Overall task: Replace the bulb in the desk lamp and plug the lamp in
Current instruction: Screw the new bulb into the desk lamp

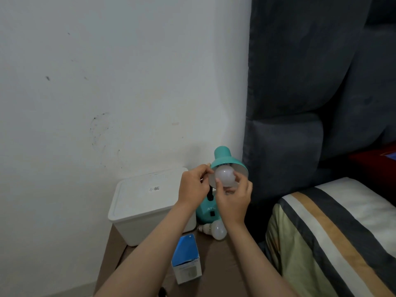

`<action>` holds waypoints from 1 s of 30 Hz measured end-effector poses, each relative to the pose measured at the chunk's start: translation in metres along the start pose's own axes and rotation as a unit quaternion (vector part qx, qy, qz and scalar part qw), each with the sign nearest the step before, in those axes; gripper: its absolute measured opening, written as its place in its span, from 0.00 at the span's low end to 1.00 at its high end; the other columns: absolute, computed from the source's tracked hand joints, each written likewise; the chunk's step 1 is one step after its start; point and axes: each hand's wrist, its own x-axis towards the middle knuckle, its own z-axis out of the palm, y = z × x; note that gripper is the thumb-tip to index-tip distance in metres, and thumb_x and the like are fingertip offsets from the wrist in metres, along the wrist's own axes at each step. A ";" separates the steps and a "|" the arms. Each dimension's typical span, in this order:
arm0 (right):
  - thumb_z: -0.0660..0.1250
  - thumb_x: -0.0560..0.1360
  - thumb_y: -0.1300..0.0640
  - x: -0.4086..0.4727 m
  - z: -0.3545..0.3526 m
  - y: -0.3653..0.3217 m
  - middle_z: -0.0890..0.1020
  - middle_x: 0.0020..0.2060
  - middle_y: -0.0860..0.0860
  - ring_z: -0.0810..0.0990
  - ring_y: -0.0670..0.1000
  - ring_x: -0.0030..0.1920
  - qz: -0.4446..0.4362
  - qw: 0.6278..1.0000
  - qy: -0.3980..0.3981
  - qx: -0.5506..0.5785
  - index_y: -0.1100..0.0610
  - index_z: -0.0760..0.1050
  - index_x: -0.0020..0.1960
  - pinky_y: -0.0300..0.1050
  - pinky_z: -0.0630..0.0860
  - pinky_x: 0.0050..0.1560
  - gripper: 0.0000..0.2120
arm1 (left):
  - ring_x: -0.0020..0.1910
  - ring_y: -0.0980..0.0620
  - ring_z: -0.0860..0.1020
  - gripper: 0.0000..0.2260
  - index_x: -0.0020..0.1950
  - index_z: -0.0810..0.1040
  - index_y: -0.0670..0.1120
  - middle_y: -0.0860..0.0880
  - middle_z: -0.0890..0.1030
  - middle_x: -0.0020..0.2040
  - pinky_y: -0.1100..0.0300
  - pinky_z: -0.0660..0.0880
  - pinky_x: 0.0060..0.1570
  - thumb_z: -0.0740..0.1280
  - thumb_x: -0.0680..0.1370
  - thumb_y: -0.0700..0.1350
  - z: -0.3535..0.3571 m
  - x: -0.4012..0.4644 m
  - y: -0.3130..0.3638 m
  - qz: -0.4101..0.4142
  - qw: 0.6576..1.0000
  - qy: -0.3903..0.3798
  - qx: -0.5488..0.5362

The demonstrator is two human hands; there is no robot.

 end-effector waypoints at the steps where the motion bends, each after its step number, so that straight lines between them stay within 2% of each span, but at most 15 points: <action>1: 0.76 0.70 0.56 0.001 0.000 -0.002 0.73 0.53 0.56 0.77 0.45 0.43 0.022 1.000 0.001 0.004 0.61 0.72 0.59 0.25 0.73 0.39 0.22 | 0.41 0.39 0.82 0.11 0.43 0.80 0.46 0.42 0.84 0.42 0.45 0.80 0.42 0.64 0.72 0.31 0.000 0.000 0.001 0.000 1.000 0.000 -0.001; 3: 0.75 0.70 0.53 0.001 0.001 -0.003 0.72 0.54 0.55 0.79 0.51 0.44 0.034 0.999 0.007 0.002 0.61 0.71 0.59 0.28 0.74 0.38 0.23 | 0.41 0.39 0.81 0.11 0.43 0.80 0.47 0.41 0.84 0.42 0.44 0.80 0.41 0.64 0.72 0.32 0.000 0.000 0.001 0.001 1.000 -0.001 -0.003; 7: 0.73 0.72 0.59 -0.002 0.005 0.003 0.69 0.57 0.57 0.76 0.51 0.50 -0.025 1.000 0.014 -0.001 0.59 0.73 0.63 0.37 0.78 0.47 0.22 | 0.40 0.40 0.82 0.12 0.43 0.79 0.49 0.43 0.84 0.41 0.45 0.80 0.41 0.65 0.72 0.32 0.000 0.000 -0.001 0.000 1.000 0.001 -0.005; 10: 0.74 0.70 0.62 -0.003 0.004 0.006 0.70 0.56 0.55 0.77 0.48 0.47 -0.029 1.000 -0.005 -0.002 0.59 0.73 0.63 0.31 0.77 0.46 0.23 | 0.41 0.39 0.82 0.12 0.43 0.78 0.50 0.42 0.84 0.42 0.44 0.80 0.41 0.65 0.72 0.32 -0.001 0.001 -0.001 -0.004 1.000 0.000 -0.007; 13: 0.75 0.70 0.55 0.002 -0.001 -0.001 0.76 0.51 0.55 0.77 0.43 0.38 0.059 0.998 -0.003 0.014 0.59 0.70 0.58 0.27 0.74 0.35 0.21 | 0.41 0.39 0.82 0.12 0.43 0.79 0.49 0.42 0.84 0.42 0.45 0.80 0.42 0.65 0.72 0.32 -0.001 0.000 -0.001 0.001 1.000 0.001 -0.005; 16: 0.74 0.72 0.52 0.003 -0.002 -0.006 0.74 0.51 0.54 0.77 0.46 0.42 0.065 0.998 0.011 -0.001 0.61 0.69 0.57 0.25 0.72 0.36 0.22 | 0.42 0.40 0.82 0.10 0.44 0.80 0.46 0.43 0.84 0.42 0.45 0.80 0.42 0.65 0.73 0.32 -0.001 0.000 -0.002 0.010 1.000 -0.001 0.001; 18: 0.73 0.72 0.55 0.001 0.000 -0.004 0.71 0.55 0.54 0.76 0.48 0.48 0.019 1.000 0.019 -0.007 0.61 0.71 0.62 0.27 0.74 0.42 0.22 | 0.41 0.40 0.82 0.10 0.44 0.80 0.46 0.43 0.84 0.41 0.45 0.80 0.42 0.65 0.72 0.32 0.000 0.000 -0.003 0.010 1.000 0.000 0.000; 20: 0.73 0.72 0.59 -0.002 0.002 0.003 0.70 0.56 0.57 0.75 0.48 0.49 -0.024 1.000 0.011 -0.010 0.61 0.73 0.63 0.32 0.76 0.48 0.21 | 0.40 0.42 0.82 0.10 0.44 0.80 0.46 0.44 0.84 0.41 0.46 0.80 0.42 0.65 0.72 0.32 0.000 0.001 -0.002 0.009 1.000 0.001 0.003; 23: 0.74 0.71 0.60 -0.002 0.001 0.004 0.71 0.54 0.55 0.77 0.46 0.43 -0.006 1.000 0.004 -0.001 0.60 0.73 0.62 0.27 0.75 0.42 0.21 | 0.39 0.42 0.82 0.09 0.44 0.80 0.45 0.45 0.84 0.40 0.46 0.80 0.41 0.65 0.72 0.32 0.000 0.001 -0.002 0.007 1.000 0.003 0.001; 25: 0.74 0.72 0.54 0.001 -0.001 0.002 0.76 0.52 0.55 0.79 0.47 0.38 0.056 0.998 0.003 0.013 0.60 0.71 0.59 0.26 0.74 0.35 0.21 | 0.38 0.42 0.82 0.09 0.44 0.80 0.46 0.44 0.84 0.39 0.46 0.80 0.41 0.65 0.73 0.32 0.000 0.000 -0.002 0.006 1.000 0.000 0.004; 27: 0.72 0.72 0.49 0.003 -0.002 0.000 0.78 0.50 0.57 0.80 0.51 0.39 0.093 0.995 0.008 0.016 0.60 0.70 0.57 0.27 0.72 0.34 0.21 | 0.39 0.41 0.82 0.10 0.44 0.80 0.46 0.44 0.84 0.39 0.46 0.80 0.41 0.65 0.73 0.32 0.000 0.000 -0.001 0.006 1.000 0.000 0.004; 30: 0.72 0.73 0.53 0.003 0.000 -0.003 0.74 0.56 0.58 0.78 0.50 0.43 0.063 0.997 0.027 0.023 0.62 0.70 0.61 0.25 0.73 0.38 0.22 | 0.39 0.41 0.82 0.10 0.44 0.80 0.46 0.43 0.84 0.40 0.46 0.79 0.40 0.65 0.73 0.32 0.000 -0.001 -0.001 0.010 1.000 0.002 0.004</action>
